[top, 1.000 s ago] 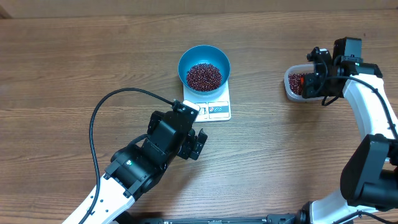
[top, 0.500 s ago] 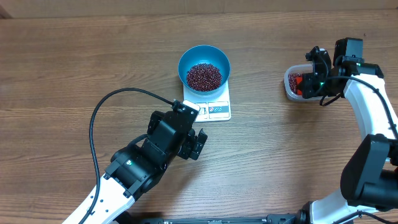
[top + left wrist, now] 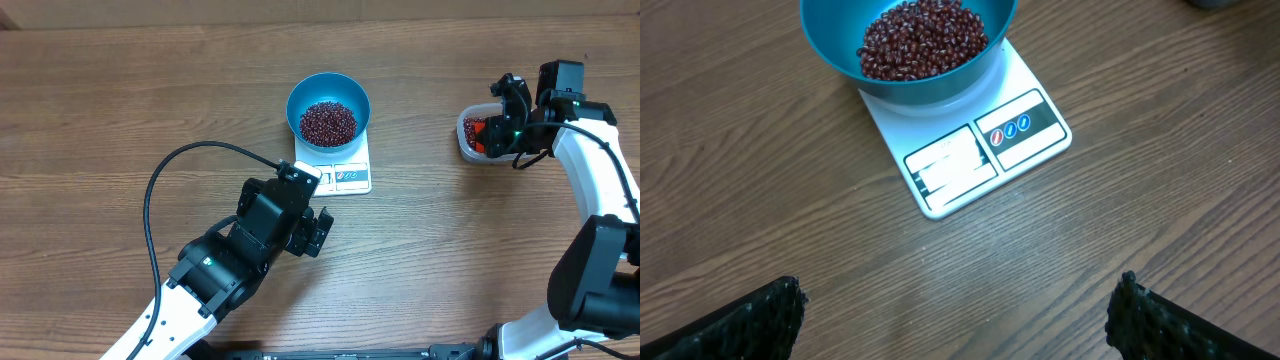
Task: Scoop item into bowl and weigh 150g on scale
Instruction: 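Lower the scoop into the beans and dig with the right gripper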
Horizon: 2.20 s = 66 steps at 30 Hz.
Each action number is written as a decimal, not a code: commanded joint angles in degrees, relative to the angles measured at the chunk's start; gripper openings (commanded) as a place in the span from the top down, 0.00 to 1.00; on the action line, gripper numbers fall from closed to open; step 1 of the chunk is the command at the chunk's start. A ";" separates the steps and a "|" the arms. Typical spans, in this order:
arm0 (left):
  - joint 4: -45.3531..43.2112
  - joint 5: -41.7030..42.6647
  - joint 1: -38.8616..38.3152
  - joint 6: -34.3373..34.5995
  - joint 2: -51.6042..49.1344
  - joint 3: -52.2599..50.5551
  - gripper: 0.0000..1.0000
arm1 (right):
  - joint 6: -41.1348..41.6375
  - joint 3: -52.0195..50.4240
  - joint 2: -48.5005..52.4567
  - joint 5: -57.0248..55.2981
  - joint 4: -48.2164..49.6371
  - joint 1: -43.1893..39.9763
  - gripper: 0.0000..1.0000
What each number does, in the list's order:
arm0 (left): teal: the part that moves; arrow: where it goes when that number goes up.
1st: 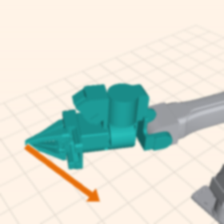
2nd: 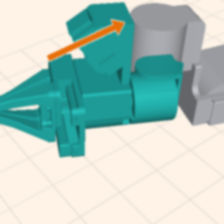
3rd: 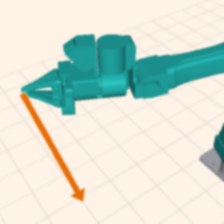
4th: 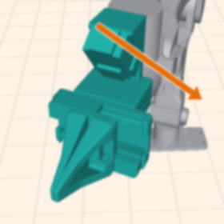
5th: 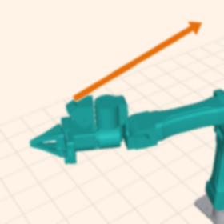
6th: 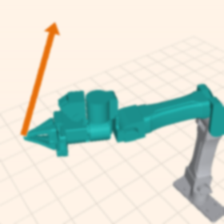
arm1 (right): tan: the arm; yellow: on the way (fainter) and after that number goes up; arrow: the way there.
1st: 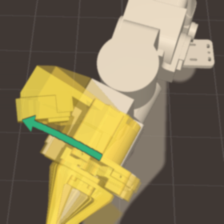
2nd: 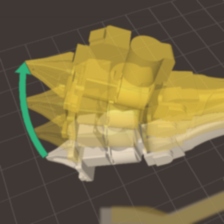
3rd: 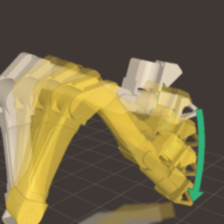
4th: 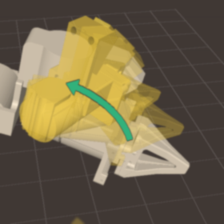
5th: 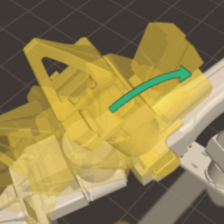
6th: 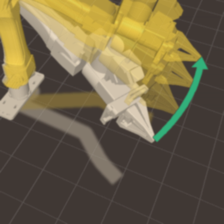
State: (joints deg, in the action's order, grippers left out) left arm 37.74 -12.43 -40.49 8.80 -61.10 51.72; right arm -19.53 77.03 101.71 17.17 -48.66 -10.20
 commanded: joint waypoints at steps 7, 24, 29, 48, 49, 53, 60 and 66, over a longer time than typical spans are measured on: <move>-0.07 0.26 0.02 -0.68 -0.39 -0.26 0.01 | 1.60 -0.22 1.62 4.17 0.37 0.33 0.96; -0.07 0.26 0.02 -0.66 -0.39 -0.26 0.01 | 4.37 -0.22 1.68 4.15 0.63 0.28 0.96; -0.07 0.26 0.02 -0.66 -0.39 -0.26 0.01 | 4.59 -0.22 1.68 4.20 0.63 -0.20 0.96; -0.07 0.28 0.02 -0.66 -0.39 -0.26 0.00 | 4.59 -0.22 2.93 8.76 1.31 -5.66 0.96; -0.07 0.26 0.02 -0.66 -0.39 -0.26 0.00 | 4.59 -0.22 3.26 9.33 1.33 -5.75 0.96; -0.07 0.26 0.02 -0.66 -0.39 -0.26 0.01 | 4.81 -0.22 4.79 9.99 1.27 -5.97 0.96; -0.07 0.28 0.02 -0.66 -0.39 -0.26 0.00 | 5.01 -0.22 6.01 9.94 1.38 -6.78 0.96; -0.07 0.26 0.02 -0.66 -0.39 -0.26 0.00 | 6.05 -0.22 6.01 9.90 1.66 -8.68 0.96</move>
State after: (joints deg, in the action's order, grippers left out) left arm 37.74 -12.43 -40.49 8.80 -61.10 51.72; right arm -14.57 77.08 105.25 28.32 -47.07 -18.13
